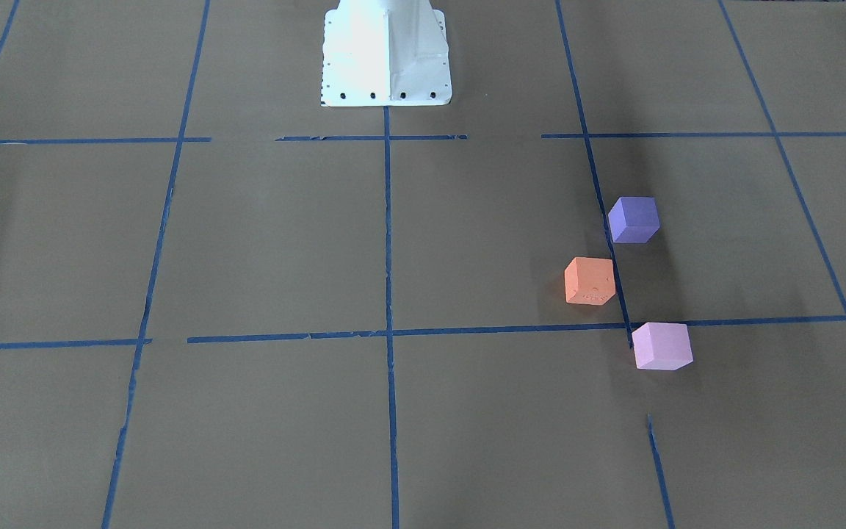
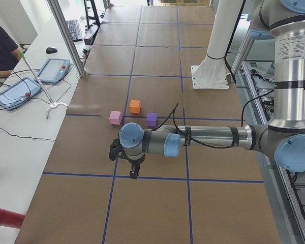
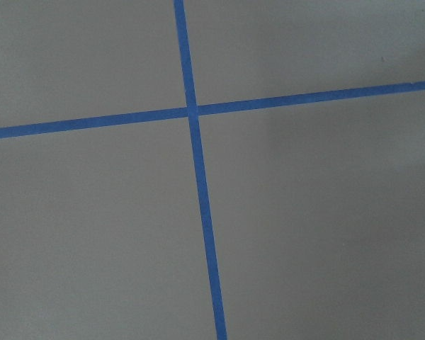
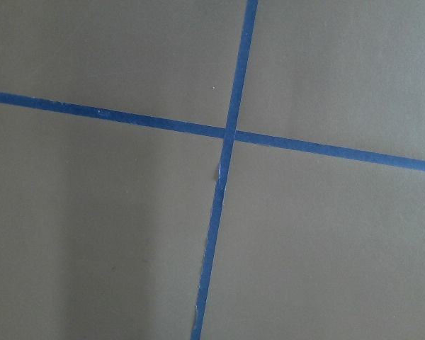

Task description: Arrange blocks in a line

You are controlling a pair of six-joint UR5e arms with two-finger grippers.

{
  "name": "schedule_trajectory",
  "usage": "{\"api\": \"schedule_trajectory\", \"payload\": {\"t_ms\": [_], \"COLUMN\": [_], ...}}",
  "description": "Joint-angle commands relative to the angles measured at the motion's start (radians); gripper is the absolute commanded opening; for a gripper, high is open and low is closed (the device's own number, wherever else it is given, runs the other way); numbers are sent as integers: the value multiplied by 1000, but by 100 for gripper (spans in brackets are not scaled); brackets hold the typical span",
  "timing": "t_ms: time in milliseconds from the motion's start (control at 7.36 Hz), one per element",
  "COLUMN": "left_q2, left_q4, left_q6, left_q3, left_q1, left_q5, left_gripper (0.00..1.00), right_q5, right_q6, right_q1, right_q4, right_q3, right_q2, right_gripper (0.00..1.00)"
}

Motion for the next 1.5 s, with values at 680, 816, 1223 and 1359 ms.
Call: {"api": "schedule_trajectory", "payload": {"t_ms": [680, 816, 1223, 1359], "left_q2": [-10, -54, -180, -216], "left_q4": [3, 0, 1, -16], "left_q6": [33, 30, -107, -206], "left_q3": [-37, -58, -92, -95], "left_q1": [-11, 2, 135, 210], "left_q5": [43, 72, 143, 146], "left_gripper": [100, 100, 100, 100], "right_q5": [0, 0, 0, 0], "right_q6": [0, 0, 0, 0], "right_q1": [0, 0, 0, 0], "right_q4": [0, 0, 0, 0], "right_q3": [0, 0, 0, 0], "right_q2": [0, 0, 0, 0], "right_gripper": [100, 100, 100, 100]}}
